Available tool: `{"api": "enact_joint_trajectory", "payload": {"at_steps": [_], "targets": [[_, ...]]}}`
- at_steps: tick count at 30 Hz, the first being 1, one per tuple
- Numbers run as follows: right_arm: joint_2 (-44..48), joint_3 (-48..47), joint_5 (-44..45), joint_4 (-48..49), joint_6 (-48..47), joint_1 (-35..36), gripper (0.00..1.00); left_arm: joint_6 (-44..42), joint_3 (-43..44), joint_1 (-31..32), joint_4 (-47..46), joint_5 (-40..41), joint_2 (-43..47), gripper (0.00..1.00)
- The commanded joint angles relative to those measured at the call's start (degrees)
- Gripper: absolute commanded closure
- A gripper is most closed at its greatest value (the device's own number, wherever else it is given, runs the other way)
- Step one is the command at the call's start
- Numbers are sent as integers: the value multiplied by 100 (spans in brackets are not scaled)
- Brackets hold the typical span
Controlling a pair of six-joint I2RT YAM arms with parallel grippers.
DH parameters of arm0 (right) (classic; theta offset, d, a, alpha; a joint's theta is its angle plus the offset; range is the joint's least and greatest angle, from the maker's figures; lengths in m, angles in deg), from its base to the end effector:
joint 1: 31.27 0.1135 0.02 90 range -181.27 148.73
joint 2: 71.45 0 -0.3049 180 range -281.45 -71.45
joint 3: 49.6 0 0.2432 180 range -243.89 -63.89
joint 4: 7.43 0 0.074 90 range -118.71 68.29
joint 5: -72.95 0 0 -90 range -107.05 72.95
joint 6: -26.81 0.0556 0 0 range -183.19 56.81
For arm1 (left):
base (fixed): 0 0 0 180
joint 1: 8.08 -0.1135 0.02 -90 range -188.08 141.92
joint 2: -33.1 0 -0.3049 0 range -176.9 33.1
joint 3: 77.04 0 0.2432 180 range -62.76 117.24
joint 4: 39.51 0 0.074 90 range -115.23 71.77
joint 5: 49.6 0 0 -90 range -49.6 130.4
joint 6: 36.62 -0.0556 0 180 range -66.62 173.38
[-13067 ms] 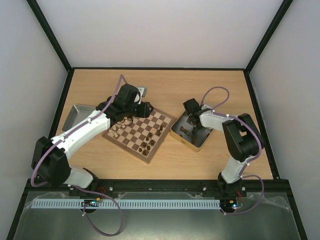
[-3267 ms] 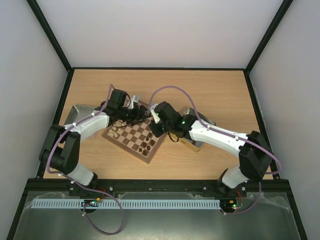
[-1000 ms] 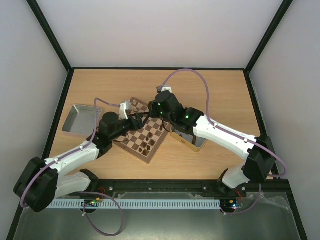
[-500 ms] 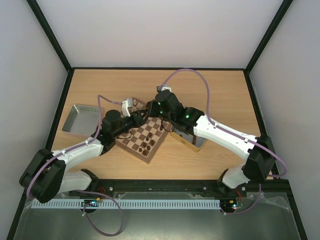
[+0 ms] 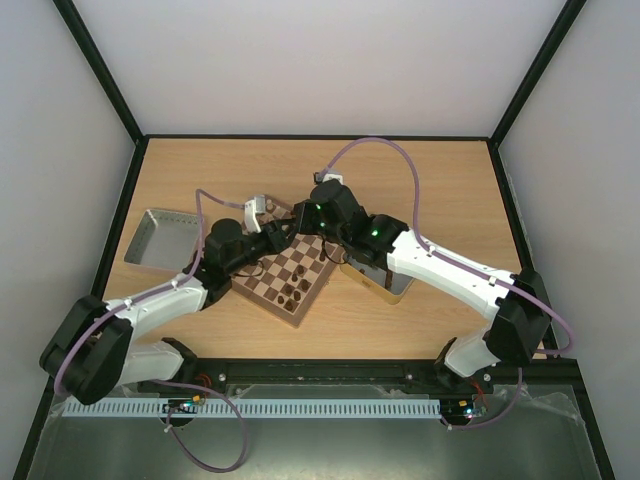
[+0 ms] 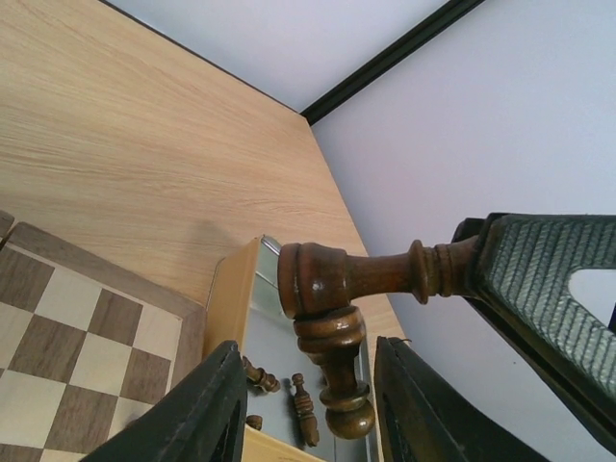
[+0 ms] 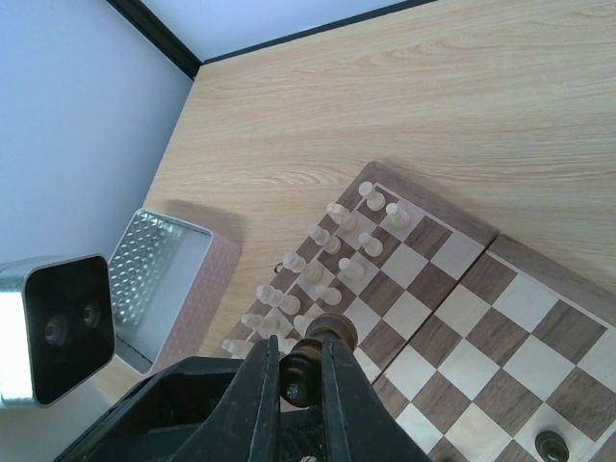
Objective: Set up the chess pieces on the board
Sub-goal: Pick up the chess piece from the chessboard.
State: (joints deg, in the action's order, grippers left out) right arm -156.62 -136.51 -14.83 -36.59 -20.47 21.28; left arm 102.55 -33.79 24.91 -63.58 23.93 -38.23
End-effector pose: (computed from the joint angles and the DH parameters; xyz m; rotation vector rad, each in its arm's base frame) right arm 0.2160 0.2785 0.3650 -0.1627 2.1944 0.9593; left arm 0.2128 -0.1570 0.2790 -0.0128 1.8142 -1.2977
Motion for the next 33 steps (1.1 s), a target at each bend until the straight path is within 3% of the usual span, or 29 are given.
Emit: {"api": "enact_joint_trajectory", "payload": {"at_steps": [1,10,24,30,33], "targets": [[48,-67,145,99,52,38,92,-42,-10,19,-153,5,197,61],[16,-68,173,125,52,36,93,-14,-87,30,-142,-35,270,75],[3,-52,235,153,87,36,93,-12,-141,31,-186,-283,218,71],[-1,-43,227,151,98,39,93,-26,-139,22,-152,-221,209,86],[-3,-3,214,156,64,36,93,-53,-109,23,-79,-104,284,88]]}}
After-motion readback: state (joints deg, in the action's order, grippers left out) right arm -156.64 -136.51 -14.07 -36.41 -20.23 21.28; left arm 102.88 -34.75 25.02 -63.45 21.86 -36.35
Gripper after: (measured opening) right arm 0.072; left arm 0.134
